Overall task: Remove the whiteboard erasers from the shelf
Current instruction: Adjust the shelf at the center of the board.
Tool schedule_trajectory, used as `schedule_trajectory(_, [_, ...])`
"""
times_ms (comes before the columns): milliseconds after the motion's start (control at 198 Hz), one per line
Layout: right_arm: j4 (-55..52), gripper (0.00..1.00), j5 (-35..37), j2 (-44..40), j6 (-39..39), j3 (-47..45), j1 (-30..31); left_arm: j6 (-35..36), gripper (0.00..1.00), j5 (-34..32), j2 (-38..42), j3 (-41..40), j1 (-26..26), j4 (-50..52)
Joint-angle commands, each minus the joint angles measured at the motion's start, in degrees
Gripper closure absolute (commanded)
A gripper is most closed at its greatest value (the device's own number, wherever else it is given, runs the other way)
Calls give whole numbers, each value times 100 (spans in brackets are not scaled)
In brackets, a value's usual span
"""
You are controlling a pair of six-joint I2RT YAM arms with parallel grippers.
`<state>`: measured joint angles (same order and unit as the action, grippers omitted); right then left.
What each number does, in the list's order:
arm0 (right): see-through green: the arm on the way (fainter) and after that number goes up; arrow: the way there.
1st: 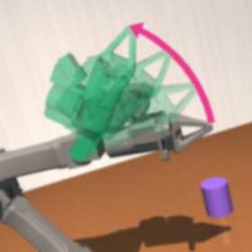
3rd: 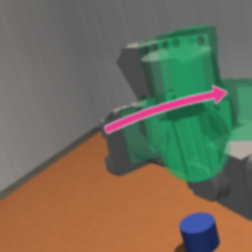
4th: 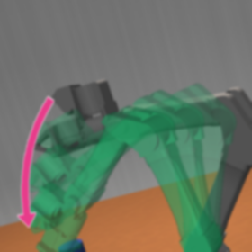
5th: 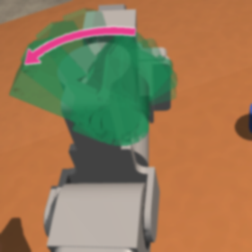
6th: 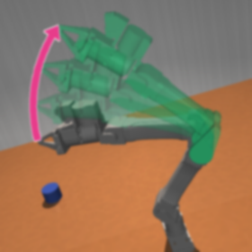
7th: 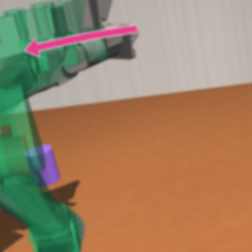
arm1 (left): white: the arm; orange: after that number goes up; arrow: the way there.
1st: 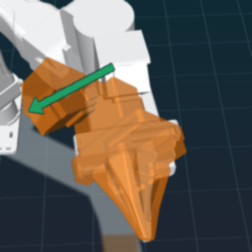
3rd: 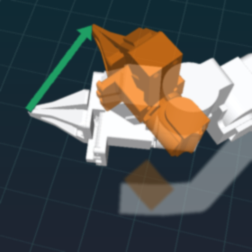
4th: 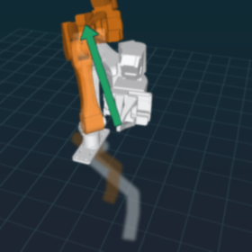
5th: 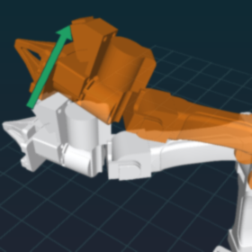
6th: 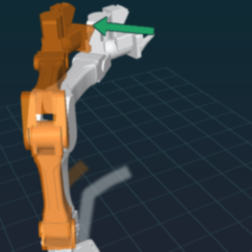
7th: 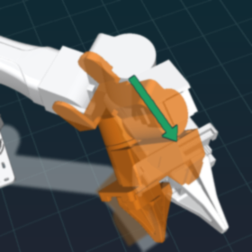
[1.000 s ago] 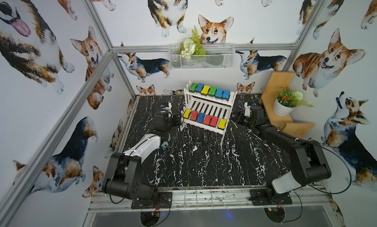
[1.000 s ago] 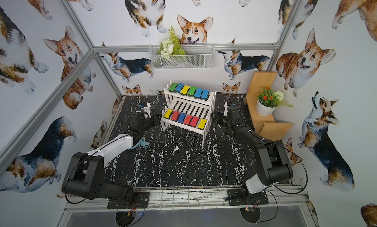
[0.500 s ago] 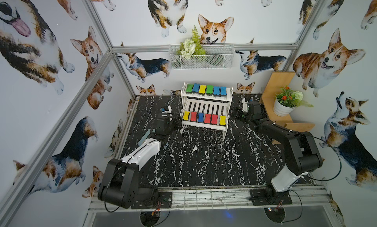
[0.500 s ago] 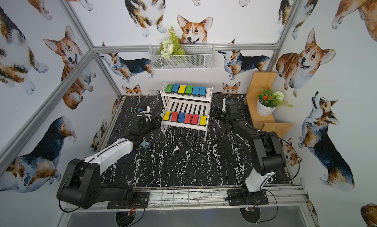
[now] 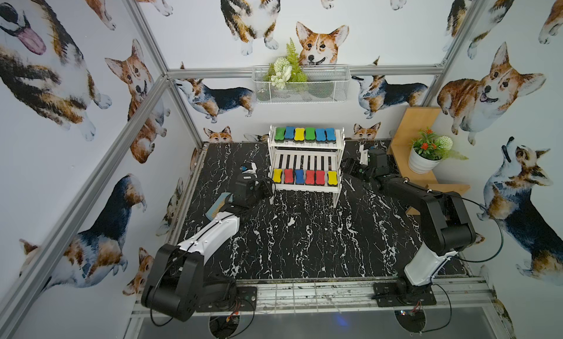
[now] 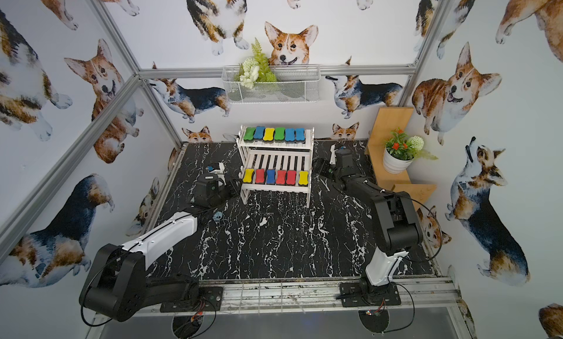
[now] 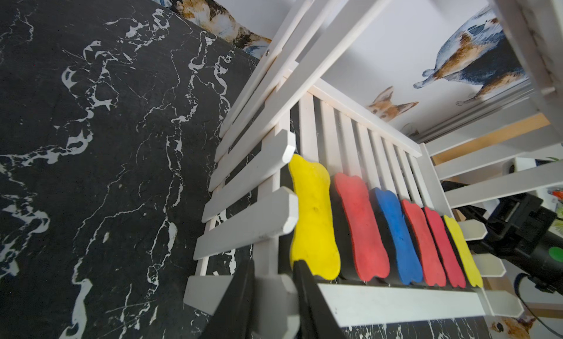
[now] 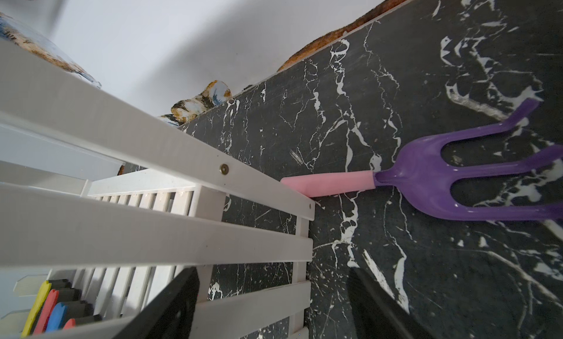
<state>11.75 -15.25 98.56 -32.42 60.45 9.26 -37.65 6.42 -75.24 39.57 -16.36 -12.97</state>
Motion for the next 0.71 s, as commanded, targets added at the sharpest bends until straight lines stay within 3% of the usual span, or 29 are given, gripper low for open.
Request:
schedule_trajectory(0, [51,17,-840,65,70,81,63,-85,72,705,27,-20,-121,110])
schedule_trajectory(343, [-11,17,-818,92,-29,214,59,-119,69,593,141,-7,-212,203])
schedule_trajectory(701, [274,17,-694,-470,-369,-415,83,50,60,494,115,399,-215,466])
